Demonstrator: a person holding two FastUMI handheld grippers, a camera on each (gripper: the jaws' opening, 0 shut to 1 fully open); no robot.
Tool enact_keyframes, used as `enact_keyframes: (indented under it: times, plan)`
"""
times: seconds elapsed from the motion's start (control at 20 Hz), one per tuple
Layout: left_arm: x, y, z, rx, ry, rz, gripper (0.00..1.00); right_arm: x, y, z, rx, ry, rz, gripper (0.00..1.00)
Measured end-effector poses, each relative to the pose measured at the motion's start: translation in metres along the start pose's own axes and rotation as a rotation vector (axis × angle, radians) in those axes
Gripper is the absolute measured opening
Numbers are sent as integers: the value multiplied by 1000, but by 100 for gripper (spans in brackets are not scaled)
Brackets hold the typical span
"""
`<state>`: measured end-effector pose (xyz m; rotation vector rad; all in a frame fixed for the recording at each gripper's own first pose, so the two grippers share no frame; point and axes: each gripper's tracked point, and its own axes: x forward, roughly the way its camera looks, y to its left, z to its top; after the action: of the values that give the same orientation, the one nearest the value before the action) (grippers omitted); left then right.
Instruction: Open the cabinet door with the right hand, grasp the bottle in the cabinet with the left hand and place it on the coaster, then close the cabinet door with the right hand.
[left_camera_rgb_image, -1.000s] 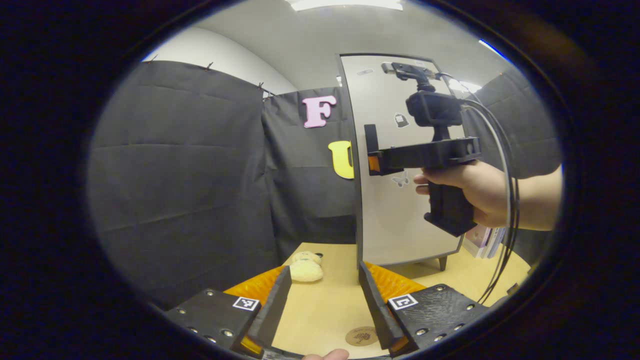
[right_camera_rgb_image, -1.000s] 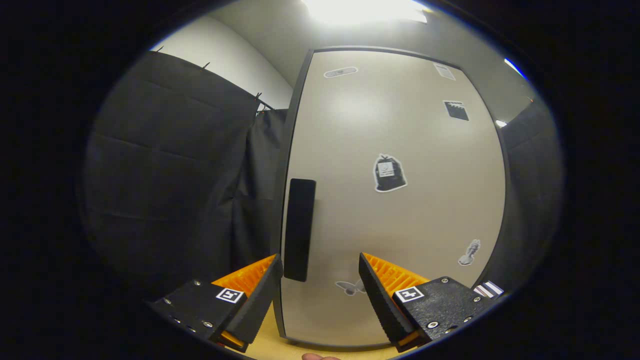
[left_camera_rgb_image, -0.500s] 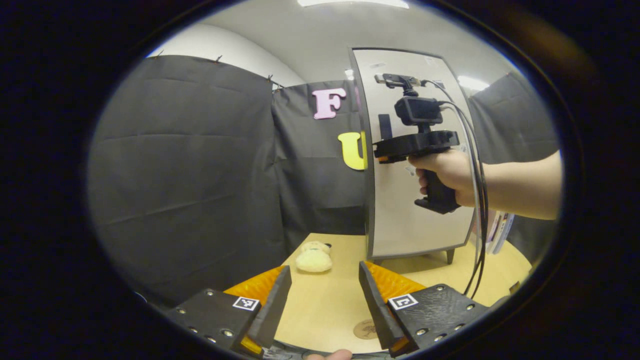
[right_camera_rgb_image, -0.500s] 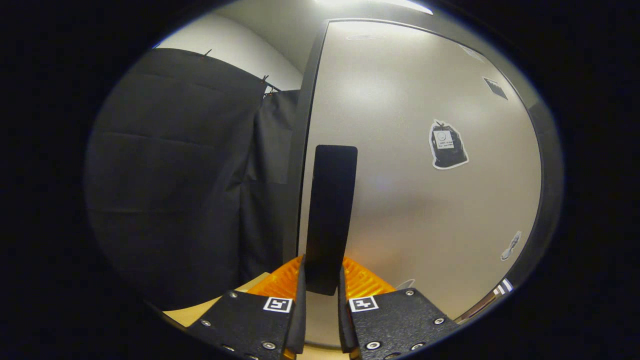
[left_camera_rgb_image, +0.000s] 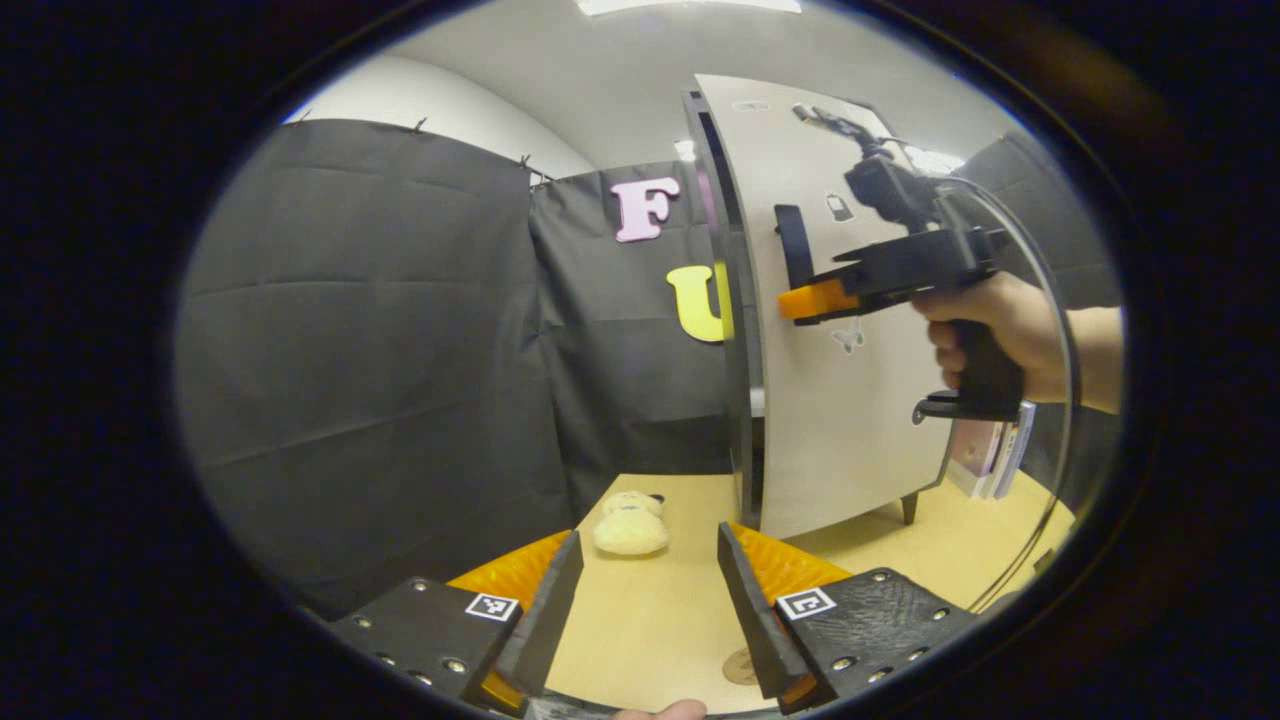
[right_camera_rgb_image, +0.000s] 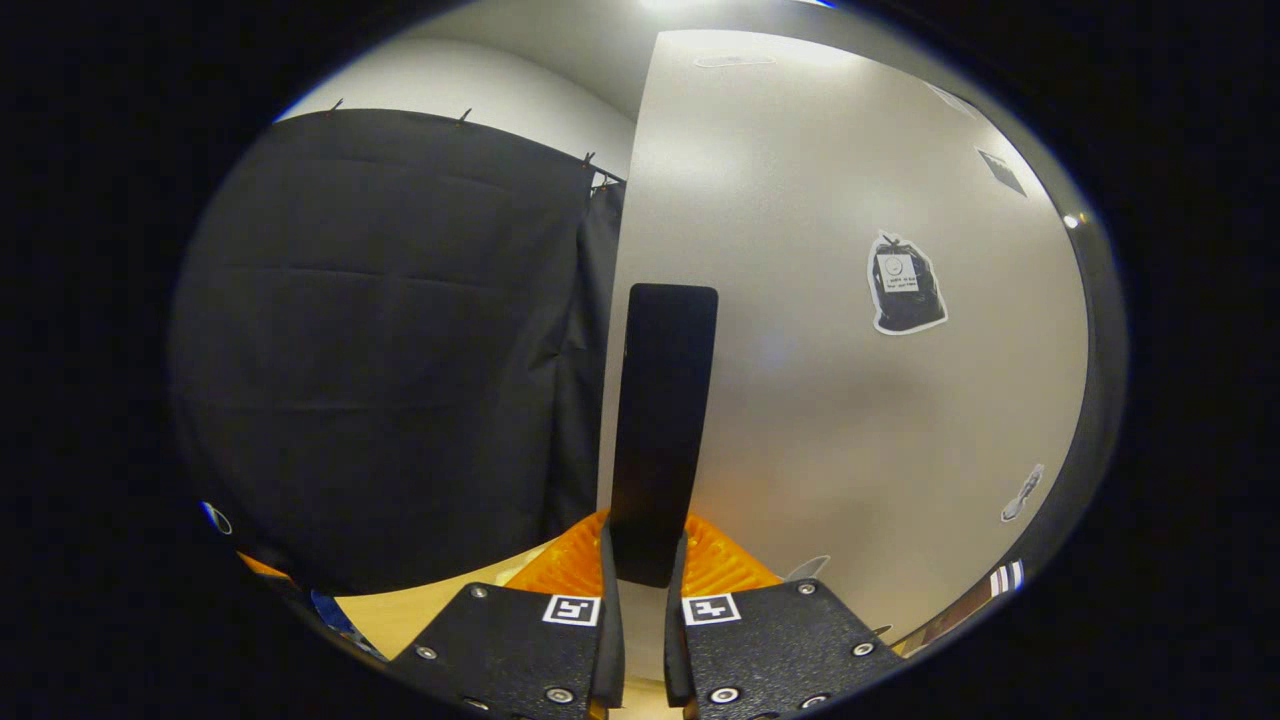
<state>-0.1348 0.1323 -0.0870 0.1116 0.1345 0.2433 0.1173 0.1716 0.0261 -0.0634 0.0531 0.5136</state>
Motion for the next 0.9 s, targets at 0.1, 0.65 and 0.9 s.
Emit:
enact_keyframes:
  times: [0.1, 0.65, 0.9]
  plan:
    - [6, 2, 1, 0, -4, -5, 78, -11, 2, -1, 1, 9, 38, 16]
    - [100, -41, 65, 15, -99, -77, 78, -52, -28, -13, 30, 56, 98, 16]
    - [153, -147, 123, 38, -188, -196, 78, -73, -42, -15, 38, 69, 44, 16]
